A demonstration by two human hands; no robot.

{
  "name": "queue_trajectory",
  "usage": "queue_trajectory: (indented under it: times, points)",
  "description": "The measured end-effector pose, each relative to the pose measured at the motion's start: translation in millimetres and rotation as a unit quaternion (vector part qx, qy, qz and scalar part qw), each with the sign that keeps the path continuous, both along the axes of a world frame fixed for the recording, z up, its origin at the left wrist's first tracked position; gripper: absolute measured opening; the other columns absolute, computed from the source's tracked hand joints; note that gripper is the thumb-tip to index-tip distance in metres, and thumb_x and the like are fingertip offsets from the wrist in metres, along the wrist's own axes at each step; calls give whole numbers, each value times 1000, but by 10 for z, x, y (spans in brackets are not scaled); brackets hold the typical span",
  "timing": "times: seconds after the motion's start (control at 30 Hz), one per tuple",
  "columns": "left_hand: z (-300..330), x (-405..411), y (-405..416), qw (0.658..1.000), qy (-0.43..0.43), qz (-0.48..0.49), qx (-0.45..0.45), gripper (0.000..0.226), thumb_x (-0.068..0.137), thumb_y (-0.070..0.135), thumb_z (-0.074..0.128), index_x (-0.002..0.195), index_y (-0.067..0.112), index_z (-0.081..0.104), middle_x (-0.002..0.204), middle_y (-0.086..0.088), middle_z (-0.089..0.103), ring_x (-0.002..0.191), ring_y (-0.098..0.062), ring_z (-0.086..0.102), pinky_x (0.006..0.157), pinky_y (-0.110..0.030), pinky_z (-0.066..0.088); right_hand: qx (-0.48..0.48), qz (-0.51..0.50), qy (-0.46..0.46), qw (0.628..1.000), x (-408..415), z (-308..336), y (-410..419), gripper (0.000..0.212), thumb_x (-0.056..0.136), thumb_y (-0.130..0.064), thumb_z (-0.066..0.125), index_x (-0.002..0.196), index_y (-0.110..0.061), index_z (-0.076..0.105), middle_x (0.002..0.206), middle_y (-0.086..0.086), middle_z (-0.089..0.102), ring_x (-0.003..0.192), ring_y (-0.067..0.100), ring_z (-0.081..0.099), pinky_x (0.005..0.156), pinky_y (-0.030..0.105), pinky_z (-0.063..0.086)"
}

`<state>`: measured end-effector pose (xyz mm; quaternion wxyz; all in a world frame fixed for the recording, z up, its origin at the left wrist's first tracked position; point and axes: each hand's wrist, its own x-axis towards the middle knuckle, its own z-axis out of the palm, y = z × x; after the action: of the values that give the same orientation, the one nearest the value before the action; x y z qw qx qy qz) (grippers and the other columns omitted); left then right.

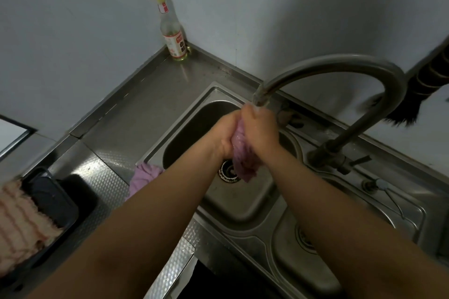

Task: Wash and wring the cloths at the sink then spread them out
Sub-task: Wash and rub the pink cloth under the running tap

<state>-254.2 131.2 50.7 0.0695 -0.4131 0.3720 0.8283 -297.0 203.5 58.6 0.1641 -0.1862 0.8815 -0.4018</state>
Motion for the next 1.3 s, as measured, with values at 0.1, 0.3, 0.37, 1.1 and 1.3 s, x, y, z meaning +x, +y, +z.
queue_trajectory:
  times: [0.1, 0.3, 0.37, 1.1, 1.3]
  points:
    - [45, 102, -36, 997, -3, -83, -3, 19, 85, 24, 56, 82, 6, 60, 83, -11, 58, 78, -23, 60, 82, -35, 50, -23, -39, -93, 995, -290, -28, 147, 35, 98, -16, 40, 90, 10, 61, 85, 25, 61, 84, 37, 58, 66, 34, 37]
    - [-101, 261, -396, 991, -32, 20, -129, 25, 100, 26, 50, 105, 4, 61, 88, -8, 68, 82, -19, 66, 76, -30, 55, -193, -121, -255, 940, -294, 54, 359, 42, 96, -45, 48, 97, -7, 65, 93, 7, 66, 90, 23, 63, 78, 32, 50]
    - [-153, 270, -384, 976, -73, 11, -205, 29, 99, 26, 51, 115, 3, 58, 96, -11, 67, 91, -23, 65, 87, -38, 54, -287, -132, -349, 882, -264, 154, 387, 45, 96, -44, 49, 106, -3, 64, 94, 9, 70, 94, 27, 68, 75, 32, 56]
    - [146, -16, 258, 984, -17, 149, -96, 26, 100, 27, 50, 95, 5, 63, 67, -4, 59, 56, -13, 59, 54, -22, 50, -37, -52, -100, 993, -31, 40, 72, 39, 100, -35, 39, 88, -10, 66, 82, 7, 67, 83, 22, 66, 65, 29, 46]
    - [47, 123, 64, 995, 54, 82, -1, 40, 98, 42, 49, 110, 7, 64, 93, -13, 70, 95, -25, 69, 87, -38, 56, -22, -32, -80, 996, 150, 9, 124, 45, 101, -42, 33, 70, -18, 56, 66, -5, 54, 62, 11, 53, 58, 24, 37]
